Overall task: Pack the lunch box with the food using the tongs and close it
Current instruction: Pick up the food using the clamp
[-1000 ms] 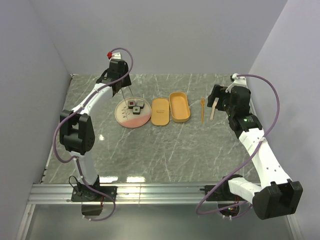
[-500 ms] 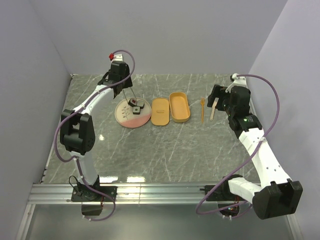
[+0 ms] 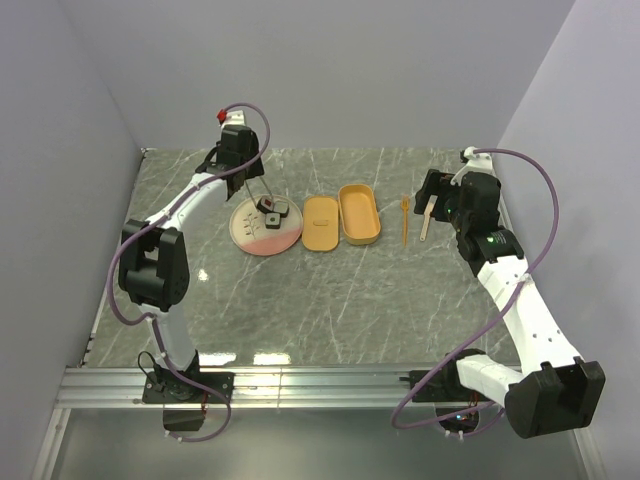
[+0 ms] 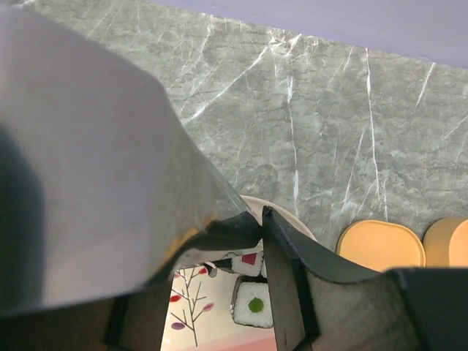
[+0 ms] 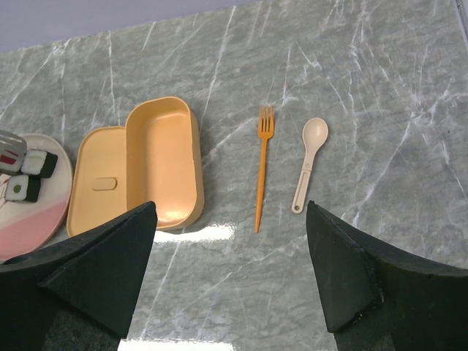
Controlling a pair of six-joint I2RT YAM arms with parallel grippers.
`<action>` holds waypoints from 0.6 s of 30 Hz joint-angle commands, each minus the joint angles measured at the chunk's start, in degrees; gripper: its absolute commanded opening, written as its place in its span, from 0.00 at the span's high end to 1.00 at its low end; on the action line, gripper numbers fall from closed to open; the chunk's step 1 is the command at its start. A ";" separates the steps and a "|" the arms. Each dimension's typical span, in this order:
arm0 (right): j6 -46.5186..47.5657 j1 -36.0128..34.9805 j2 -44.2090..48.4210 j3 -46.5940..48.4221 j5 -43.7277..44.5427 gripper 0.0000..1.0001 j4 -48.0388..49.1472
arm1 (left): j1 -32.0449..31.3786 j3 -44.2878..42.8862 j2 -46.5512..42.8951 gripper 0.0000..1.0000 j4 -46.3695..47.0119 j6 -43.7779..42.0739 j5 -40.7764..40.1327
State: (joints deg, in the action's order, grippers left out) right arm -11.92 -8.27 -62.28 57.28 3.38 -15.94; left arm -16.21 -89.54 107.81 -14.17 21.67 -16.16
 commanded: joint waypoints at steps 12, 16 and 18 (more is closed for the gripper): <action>-0.47 -0.43 0.58 -0.24 -0.30 0.11 0.83 | -0.67 1.03 -3.48 0.65 -1.47 -1.10 1.31; -0.64 -0.43 0.76 -0.24 -0.47 0.11 0.91 | -0.76 0.50 -4.97 0.70 -1.65 -1.54 1.13; -0.73 -0.34 0.67 -0.32 -0.48 0.11 0.92 | -0.84 0.15 -5.94 0.70 -2.26 -1.63 0.96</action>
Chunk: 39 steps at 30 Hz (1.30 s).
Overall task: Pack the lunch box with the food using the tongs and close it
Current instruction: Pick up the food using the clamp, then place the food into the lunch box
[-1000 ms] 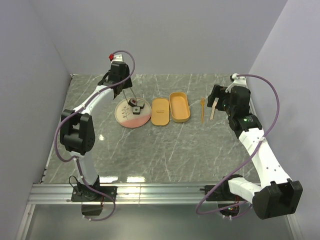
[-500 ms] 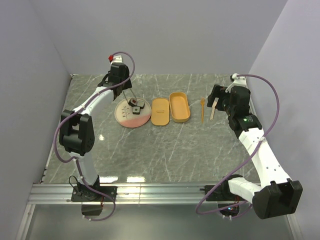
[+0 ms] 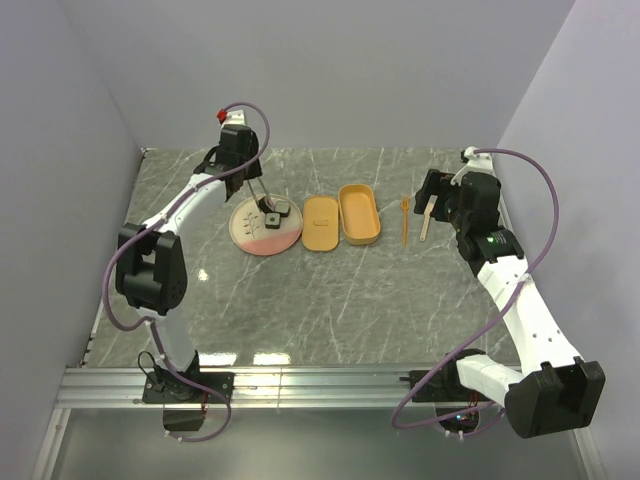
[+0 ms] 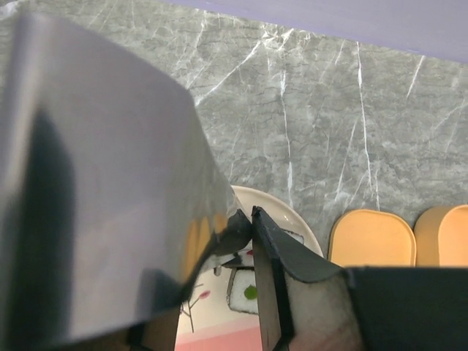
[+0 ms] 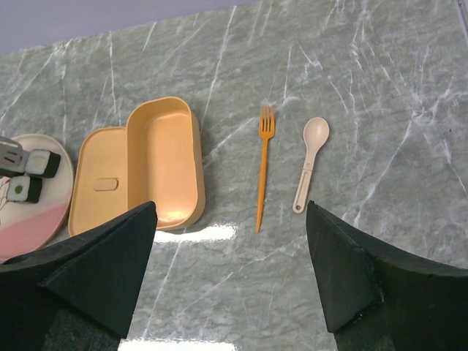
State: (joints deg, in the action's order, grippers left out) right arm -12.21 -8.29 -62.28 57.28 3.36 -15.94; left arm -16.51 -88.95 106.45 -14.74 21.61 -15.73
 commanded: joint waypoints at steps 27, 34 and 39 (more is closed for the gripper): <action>-2.29 -0.14 0.58 -0.06 1.04 0.11 1.71 | -10.99 -22.58 1.38 0.69 -6.53 -0.78 6.58; -3.35 2.05 2.16 1.25 3.50 0.10 0.92 | -14.69 -29.61 7.88 0.68 -5.74 3.79 11.85; -2.82 2.67 3.13 2.31 3.24 0.10 0.30 | -16.09 -32.42 11.49 0.68 -4.33 7.39 14.67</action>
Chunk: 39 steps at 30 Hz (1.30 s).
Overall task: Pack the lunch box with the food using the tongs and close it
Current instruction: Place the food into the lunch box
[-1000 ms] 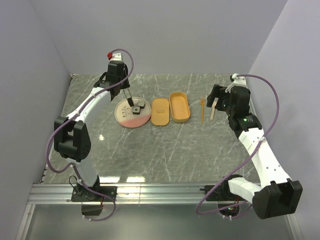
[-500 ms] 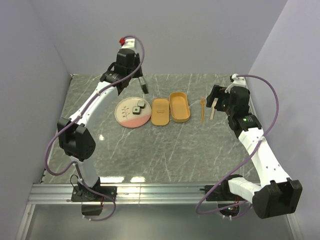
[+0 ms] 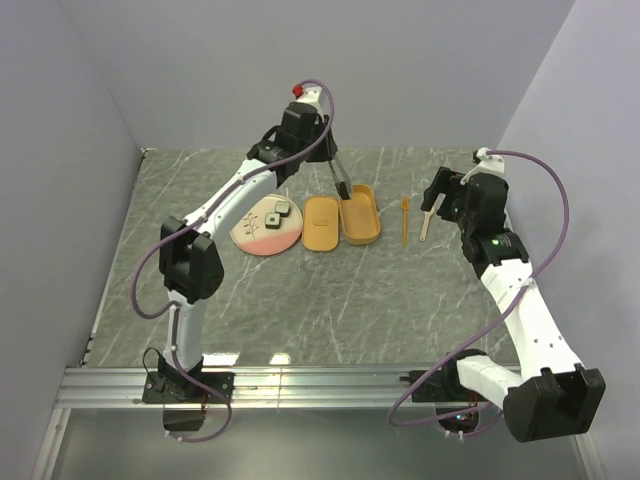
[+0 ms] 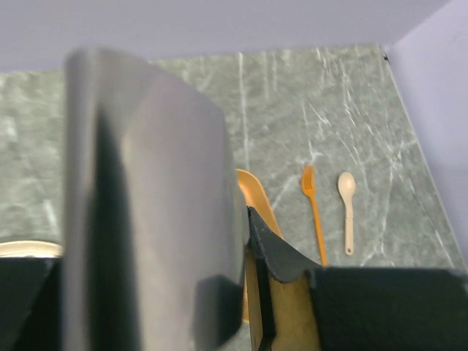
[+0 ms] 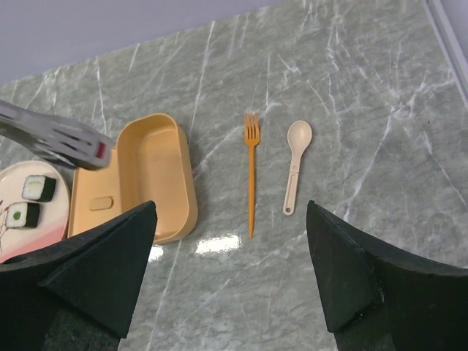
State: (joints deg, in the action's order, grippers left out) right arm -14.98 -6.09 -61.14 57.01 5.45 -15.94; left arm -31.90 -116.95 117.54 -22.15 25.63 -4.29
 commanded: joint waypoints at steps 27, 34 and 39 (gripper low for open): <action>0.13 2.13 4.72 -1.38 -0.97 0.10 0.65 | -1.76 -5.84 10.34 0.67 4.84 4.87 0.17; 0.39 2.13 4.10 -0.94 -0.97 0.10 0.48 | -0.53 -4.43 11.66 0.65 5.28 4.34 -0.72; 0.48 2.13 4.02 -0.76 -0.97 0.10 0.39 | 0.43 -3.64 12.63 0.63 5.89 3.82 -0.19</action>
State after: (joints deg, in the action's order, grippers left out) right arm -14.94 -4.45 -57.36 55.46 4.82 -16.75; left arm -32.18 -121.08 129.91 -19.51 29.71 -4.29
